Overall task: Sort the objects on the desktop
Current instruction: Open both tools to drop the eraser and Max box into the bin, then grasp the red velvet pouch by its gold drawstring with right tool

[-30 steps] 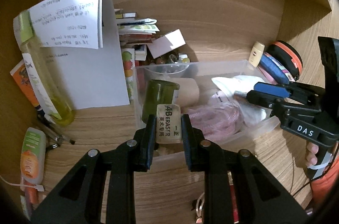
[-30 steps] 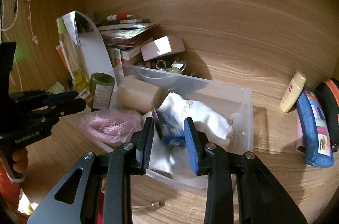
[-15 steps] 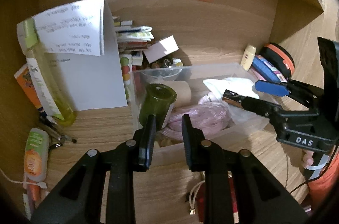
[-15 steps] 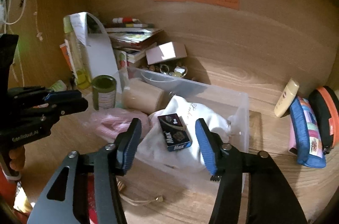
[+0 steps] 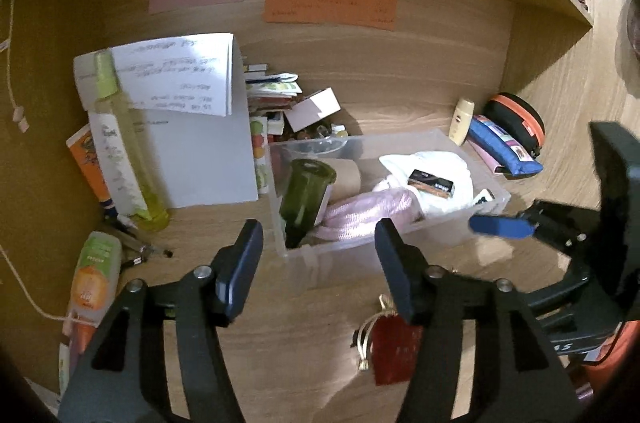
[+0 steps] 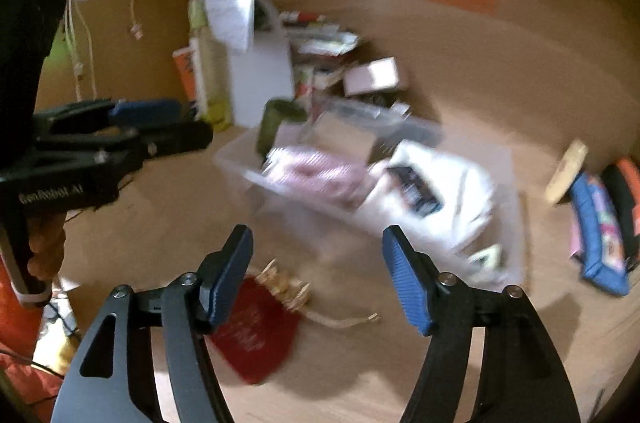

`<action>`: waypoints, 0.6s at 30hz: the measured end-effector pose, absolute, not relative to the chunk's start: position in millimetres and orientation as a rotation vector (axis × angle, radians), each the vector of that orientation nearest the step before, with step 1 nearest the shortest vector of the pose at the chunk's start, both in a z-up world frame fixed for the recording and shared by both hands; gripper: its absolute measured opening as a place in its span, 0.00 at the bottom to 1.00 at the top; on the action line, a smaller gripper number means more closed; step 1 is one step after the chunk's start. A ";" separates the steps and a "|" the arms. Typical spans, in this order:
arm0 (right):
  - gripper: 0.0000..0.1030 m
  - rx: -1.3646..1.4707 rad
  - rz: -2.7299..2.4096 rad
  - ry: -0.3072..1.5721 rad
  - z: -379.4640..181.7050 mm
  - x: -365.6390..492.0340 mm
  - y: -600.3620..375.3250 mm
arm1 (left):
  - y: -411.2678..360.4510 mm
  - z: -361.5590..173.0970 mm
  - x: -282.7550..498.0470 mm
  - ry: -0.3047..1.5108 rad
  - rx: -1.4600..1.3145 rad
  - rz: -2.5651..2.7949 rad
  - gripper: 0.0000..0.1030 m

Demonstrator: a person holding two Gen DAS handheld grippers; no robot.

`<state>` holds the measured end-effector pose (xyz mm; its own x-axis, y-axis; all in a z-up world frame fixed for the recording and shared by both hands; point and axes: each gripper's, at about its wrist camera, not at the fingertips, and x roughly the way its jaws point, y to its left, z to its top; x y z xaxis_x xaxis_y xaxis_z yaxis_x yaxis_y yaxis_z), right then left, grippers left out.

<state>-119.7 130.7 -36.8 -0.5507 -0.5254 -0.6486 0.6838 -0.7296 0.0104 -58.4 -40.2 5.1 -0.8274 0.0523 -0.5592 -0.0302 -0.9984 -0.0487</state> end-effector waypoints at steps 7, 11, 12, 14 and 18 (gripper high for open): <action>0.62 0.981 -2.185 0.335 -73.4 -120.3 116.9 | -56.1 -9.2 -41.7 -0.093 -0.954 2.990 0.65; 0.62 1.026 -2.145 0.361 -87.5 -118.5 108.5 | -64.2 -23.1 -37.3 -0.119 -1.016 2.983 0.65; 0.62 1.032 -2.140 0.368 -90.0 -118.3 106.3 | -65.9 -27.6 -36.1 -0.128 -1.032 2.977 0.65; 0.62 1.042 -2.132 0.383 -93.6 -118.4 102.6 | -68.3 -35.3 -34.9 -0.139 -1.062 2.966 0.65; 0.62 1.053 -2.124 0.414 -100.3 -116.9 97.6 | -69.0 -50.0 -32.5 -0.152 -1.119 2.934 0.66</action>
